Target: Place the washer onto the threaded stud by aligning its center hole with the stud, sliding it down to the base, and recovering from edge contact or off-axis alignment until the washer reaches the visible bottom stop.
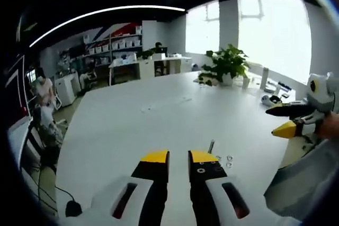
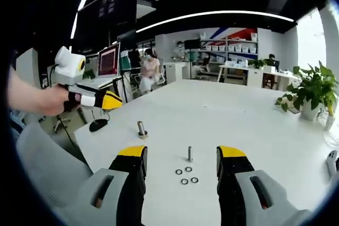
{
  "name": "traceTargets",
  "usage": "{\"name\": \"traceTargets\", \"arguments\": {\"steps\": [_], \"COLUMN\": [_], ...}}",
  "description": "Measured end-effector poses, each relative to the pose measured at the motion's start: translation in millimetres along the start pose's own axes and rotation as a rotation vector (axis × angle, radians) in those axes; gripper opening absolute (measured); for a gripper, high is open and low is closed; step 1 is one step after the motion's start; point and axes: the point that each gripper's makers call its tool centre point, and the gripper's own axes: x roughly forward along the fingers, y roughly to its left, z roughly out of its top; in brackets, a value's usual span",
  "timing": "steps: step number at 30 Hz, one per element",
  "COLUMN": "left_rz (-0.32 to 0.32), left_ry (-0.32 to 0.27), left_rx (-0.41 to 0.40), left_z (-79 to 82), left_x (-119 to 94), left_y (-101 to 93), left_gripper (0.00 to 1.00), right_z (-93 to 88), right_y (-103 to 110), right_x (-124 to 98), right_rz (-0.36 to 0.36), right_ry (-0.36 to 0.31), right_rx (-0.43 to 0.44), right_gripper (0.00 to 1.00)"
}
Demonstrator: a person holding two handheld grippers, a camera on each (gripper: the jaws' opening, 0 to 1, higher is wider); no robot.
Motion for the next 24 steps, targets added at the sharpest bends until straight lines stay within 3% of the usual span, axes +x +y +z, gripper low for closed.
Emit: {"name": "traceTargets", "arguments": {"steps": [7, 12, 18, 24], "left_rz": [-0.005, -0.001, -0.01, 0.009], "left_ry": [-0.09, -0.171, -0.219, -0.288], "left_rx": [0.045, 0.036, 0.032, 0.046], "left_z": [12.3, 20.8, 24.0, 30.0], "left_x": [-15, -25, -28, -37], "left_y": [-15.7, -17.2, -17.8, -16.2], "left_gripper": [0.12, 0.15, 0.15, 0.15], "right_z": [-4.6, -4.1, 3.1, 2.3], "right_y": [4, 2, -5, -8], "right_x": [2, 2, -2, -1], "right_rz": [0.01, 0.004, -0.02, -0.034], "right_ry": [0.021, 0.016, -0.019, -0.014], "right_rx": [-0.019, -0.017, 0.027, 0.041], "right_gripper": [0.55, 0.55, 0.55, 0.55]}}
